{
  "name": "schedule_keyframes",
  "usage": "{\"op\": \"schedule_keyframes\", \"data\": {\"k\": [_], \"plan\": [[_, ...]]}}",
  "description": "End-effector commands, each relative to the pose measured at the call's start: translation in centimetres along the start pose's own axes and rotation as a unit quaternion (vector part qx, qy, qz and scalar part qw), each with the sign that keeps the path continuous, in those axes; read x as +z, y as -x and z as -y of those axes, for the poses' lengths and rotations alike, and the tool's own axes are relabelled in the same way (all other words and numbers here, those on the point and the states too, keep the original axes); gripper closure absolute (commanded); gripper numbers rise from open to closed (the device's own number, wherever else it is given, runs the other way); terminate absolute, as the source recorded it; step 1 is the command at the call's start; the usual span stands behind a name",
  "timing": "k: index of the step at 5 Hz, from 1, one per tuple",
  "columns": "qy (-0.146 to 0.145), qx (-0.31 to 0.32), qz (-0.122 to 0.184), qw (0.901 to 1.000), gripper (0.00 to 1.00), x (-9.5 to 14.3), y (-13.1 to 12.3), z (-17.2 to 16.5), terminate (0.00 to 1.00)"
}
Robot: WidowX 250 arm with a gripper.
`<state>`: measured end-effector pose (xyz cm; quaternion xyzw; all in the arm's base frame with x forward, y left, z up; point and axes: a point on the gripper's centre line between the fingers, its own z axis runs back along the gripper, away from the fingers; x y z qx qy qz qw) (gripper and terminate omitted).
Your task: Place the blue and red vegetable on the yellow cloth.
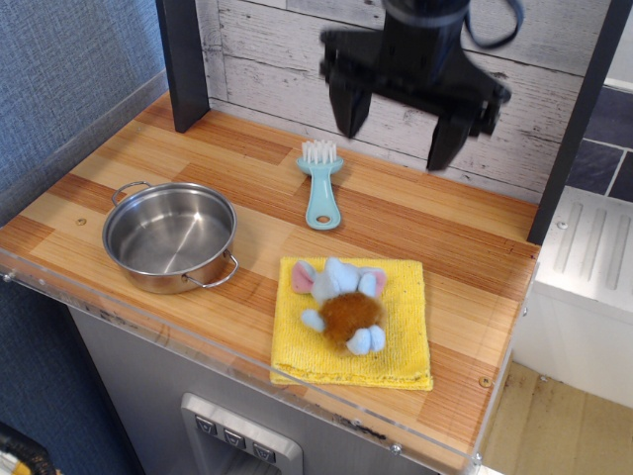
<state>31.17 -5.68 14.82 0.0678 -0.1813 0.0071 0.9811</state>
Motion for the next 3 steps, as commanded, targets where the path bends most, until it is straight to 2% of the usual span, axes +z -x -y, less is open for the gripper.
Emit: {"op": "schedule_keyframes", "data": {"k": [1, 2, 3], "plan": [[-0.006, 0.016, 0.027, 0.9995, 0.00, 3.41, -0.36, -0.57, 0.00], [-0.006, 0.016, 0.027, 0.9995, 0.00, 3.41, -0.36, -0.57, 0.00], [-0.006, 0.016, 0.027, 0.9995, 0.00, 3.41, -0.36, -0.57, 1.00]]}}
